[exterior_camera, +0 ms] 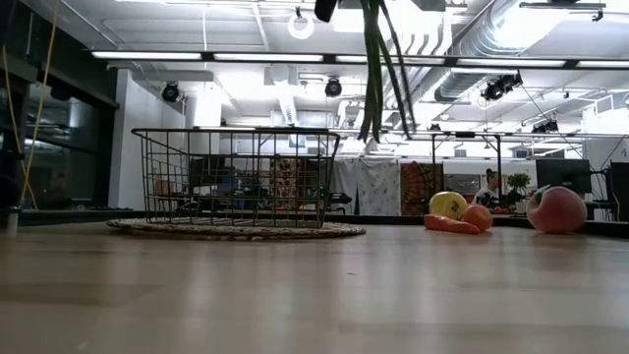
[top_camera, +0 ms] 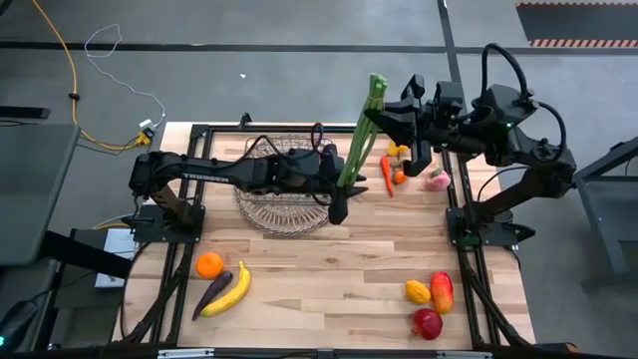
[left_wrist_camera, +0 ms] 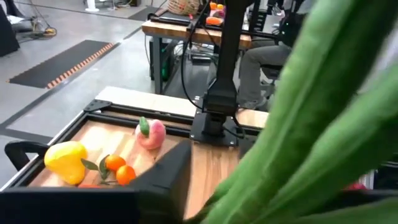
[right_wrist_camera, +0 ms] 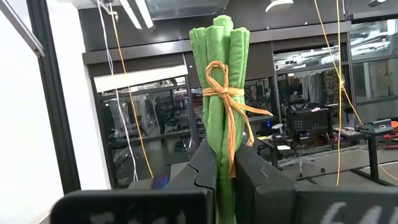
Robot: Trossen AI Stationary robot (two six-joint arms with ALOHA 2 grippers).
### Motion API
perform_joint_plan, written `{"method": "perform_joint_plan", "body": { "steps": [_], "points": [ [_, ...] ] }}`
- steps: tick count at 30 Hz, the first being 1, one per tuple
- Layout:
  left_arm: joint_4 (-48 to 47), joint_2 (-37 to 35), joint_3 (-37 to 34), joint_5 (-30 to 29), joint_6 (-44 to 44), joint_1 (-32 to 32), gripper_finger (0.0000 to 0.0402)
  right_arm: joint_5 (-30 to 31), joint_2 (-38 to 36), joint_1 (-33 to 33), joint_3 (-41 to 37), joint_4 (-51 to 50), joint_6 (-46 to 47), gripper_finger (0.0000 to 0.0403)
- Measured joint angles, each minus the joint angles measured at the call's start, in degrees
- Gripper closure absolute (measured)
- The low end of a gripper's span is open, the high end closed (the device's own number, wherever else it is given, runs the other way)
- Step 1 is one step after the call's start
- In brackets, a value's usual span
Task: Build produce basket
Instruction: Put the green string beans into the wire basket
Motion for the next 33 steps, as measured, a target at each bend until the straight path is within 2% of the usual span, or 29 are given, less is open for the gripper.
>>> {"method": "perform_joint_plan", "body": {
  "steps": [4, 6, 10, 15, 18, 22, 26, 29, 33],
  "points": [
    [-0.6, -0.8, 0.0, 0.3, 1.1, 0.0, 0.0376, 0.0, 0.0, 0.0, 0.0, 0.0, 0.1, 0.0398],
    [-1.9, -1.1, 0.0, 0.4, 1.7, 0.0, 0.0392, 0.0, 0.0, 0.0, 0.0, 0.0, 0.1, 0.0398],
    [-5.5, -2.8, 0.0, -0.9, 3.6, 0.2, 0.0388, 0.0, 0.0, -0.4, -0.1, 0.0, 0.5, 0.0398],
    [-11.3, -8.2, 0.0, -3.1, 9.3, 2.7, 0.0397, -0.5, 0.5, -3.5, -0.1, 2.3, 0.7, 0.0398],
    [-14.0, -11.9, 0.0, -6.5, 14.1, 5.0, 0.0398, -4.0, 1.0, -6.7, 0.4, 3.8, 3.3, 0.0398],
    [-19.0, -16.9, 0.1, -9.8, 19.0, 9.2, 0.0399, -10.3, 4.6, -10.6, 4.8, 3.1, 6.0, 0.0398],
    [-25.9, -20.1, 0.0, -10.1, 20.2, 13.5, 0.04, -15.0, 10.5, -12.8, 11.2, -3.7, 6.3, 0.0398],
    [-31.2, -22.1, 0.0, -10.1, 22.2, 15.7, 0.04, -15.6, 15.8, -14.0, 16.8, -12.9, 3.7, 0.0398],
    [-37.5, -23.5, 0.0, -11.8, 29.2, 17.5, 0.04, -15.7, 21.5, -15.7, 24.1, -24.3, 0.6, 0.0398]
  ]
}}
